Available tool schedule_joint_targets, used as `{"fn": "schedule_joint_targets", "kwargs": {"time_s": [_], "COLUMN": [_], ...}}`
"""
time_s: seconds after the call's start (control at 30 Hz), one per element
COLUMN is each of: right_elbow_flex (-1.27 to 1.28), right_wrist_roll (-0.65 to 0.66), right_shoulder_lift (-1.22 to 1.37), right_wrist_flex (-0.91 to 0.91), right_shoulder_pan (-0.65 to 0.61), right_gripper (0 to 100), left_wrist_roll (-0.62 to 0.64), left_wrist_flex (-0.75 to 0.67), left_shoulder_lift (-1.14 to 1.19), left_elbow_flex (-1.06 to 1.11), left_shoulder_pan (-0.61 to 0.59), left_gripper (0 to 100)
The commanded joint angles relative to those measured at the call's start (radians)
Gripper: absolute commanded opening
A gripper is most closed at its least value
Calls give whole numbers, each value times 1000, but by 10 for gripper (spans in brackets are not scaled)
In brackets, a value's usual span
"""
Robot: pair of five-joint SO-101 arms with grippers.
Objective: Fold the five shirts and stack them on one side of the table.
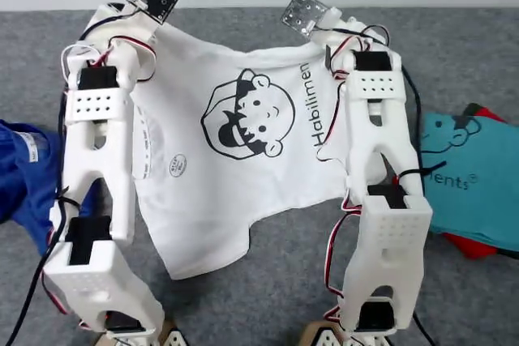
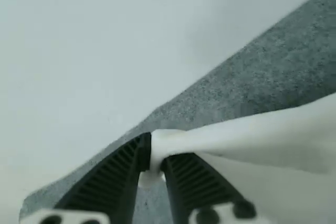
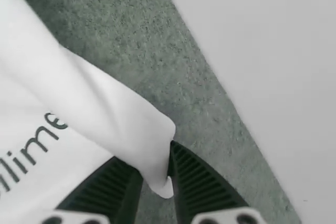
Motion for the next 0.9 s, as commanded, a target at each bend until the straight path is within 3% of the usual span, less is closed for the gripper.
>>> {"fn": "schedule_joint_targets", "kwargs": {"time_s": [0.0,0.23,0.37,0.63,0.87], "right_elbow_flex": [-69,-69,-69,-72,-144], "right_wrist_roll": [14,20,37,37,37], "right_shoulder_lift": [-50,-70,-68,-74,-110], "right_wrist_flex": [133,374,470,647,852], "right_shoulder_pan": [-5,2,18,82,90], "right_gripper": [11,11,11,11,11], "left_wrist_roll": [-17,-129,-140,-141,-147], "left_wrist_flex": [232,675,850,1074,1086], "left_shoulder_lift": [-64,-130,-137,-137,-155], "left_elbow_flex": [-58,-58,-58,-58,-45], "left_shoulder_pan": [12,52,97,169,144], "left_gripper": [4,4,4,4,4]}}
